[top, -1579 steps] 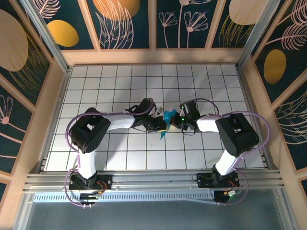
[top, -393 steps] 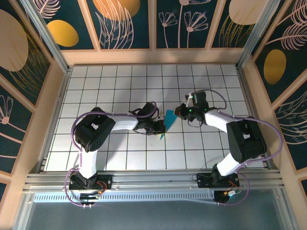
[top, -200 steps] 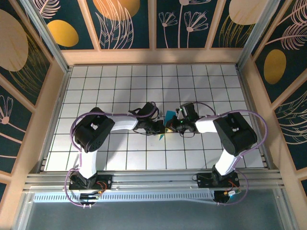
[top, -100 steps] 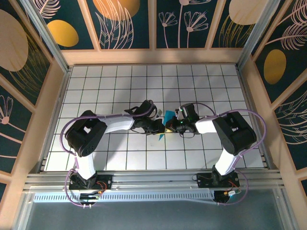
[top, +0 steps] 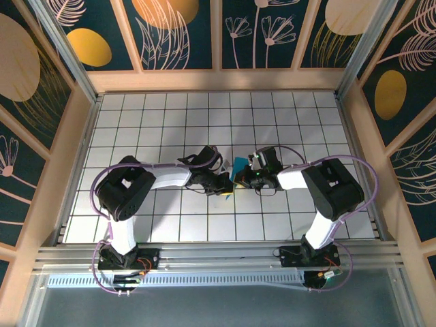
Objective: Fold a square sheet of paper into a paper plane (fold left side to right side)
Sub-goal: Fold the wing for the fifth time at the center of the table.
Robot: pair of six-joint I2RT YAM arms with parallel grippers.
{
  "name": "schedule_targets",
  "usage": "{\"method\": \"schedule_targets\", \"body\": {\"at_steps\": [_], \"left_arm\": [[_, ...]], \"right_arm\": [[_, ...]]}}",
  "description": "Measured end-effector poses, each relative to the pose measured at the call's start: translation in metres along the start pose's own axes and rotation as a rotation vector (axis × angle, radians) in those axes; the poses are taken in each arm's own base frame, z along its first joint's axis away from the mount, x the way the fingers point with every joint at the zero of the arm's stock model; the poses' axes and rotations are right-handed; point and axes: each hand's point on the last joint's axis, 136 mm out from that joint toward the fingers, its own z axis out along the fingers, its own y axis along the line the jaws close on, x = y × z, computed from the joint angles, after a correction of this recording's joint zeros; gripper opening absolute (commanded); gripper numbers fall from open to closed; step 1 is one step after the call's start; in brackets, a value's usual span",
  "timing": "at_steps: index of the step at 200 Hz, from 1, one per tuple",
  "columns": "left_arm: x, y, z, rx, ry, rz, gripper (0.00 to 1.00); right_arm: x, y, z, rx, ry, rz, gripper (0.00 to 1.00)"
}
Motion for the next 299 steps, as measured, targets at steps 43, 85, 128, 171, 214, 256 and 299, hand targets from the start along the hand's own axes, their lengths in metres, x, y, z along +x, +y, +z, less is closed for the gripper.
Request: {"method": "schedule_targets", "body": {"at_steps": [43,85,128,171,214,256,299], "left_arm": [[0.000,0.002,0.002,-0.001,0.003,-0.002,0.00],[0.002,0.006,0.005,-0.007,0.012,-0.010,0.00],[0.005,0.012,0.008,-0.017,0.021,-0.019,0.00],[0.005,0.013,0.008,-0.018,0.021,-0.019,0.00],[0.005,0.014,0.008,-0.021,0.019,-0.019,0.00],[0.005,0.014,0.008,-0.024,0.016,-0.020,0.00],[0.004,0.013,0.007,-0.024,0.011,-0.017,0.00]], "right_arm": [[0.000,0.000,0.000,0.000,0.000,0.000,0.00],[0.000,0.000,0.000,0.003,0.002,-0.002,0.00],[0.000,0.000,0.000,0.004,0.003,-0.005,0.00],[0.000,0.000,0.000,0.005,0.003,-0.004,0.00],[0.000,-0.001,0.000,0.006,0.004,-0.003,0.00],[0.000,-0.001,0.000,0.007,0.006,-0.002,0.00],[0.000,-0.001,0.000,0.007,0.006,-0.002,0.00]]}}
